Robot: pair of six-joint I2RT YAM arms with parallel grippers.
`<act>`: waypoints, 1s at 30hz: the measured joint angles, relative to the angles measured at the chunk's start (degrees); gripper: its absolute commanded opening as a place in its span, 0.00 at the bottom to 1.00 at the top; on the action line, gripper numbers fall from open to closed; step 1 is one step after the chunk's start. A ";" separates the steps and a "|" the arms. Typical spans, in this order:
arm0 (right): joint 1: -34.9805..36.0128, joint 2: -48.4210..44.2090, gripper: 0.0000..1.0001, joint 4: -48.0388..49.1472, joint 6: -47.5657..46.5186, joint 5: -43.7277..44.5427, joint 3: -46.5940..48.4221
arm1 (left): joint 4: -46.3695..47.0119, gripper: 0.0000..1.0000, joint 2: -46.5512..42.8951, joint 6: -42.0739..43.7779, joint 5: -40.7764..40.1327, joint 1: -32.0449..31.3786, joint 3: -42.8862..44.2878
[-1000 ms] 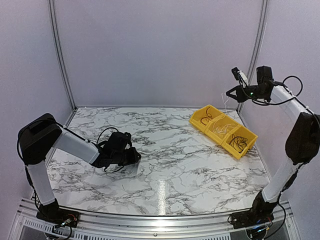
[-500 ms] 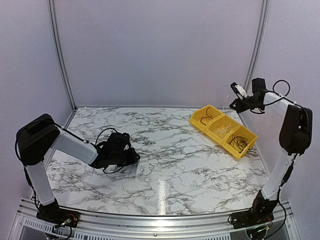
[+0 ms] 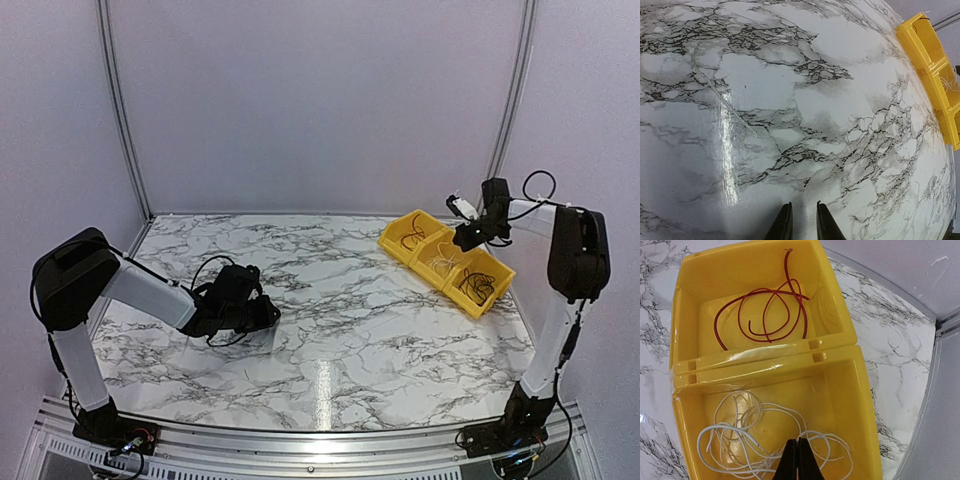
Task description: Untangle the cables
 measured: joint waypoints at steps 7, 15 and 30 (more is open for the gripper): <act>2.91 2.12 0.14 1.36 -0.44 5.79 -0.39 | 0.00 0.20 0.02 0.07 0.00 -0.09 0.04; 2.73 -1.79 0.44 0.39 -0.42 8.50 -2.29 | -0.46 0.20 -0.17 1.90 -0.02 -0.11 0.44; 2.40 -22.84 0.80 -0.24 1.88 -12.59 -5.35 | -25.92 0.43 -11.58 19.43 -12.39 -0.11 22.10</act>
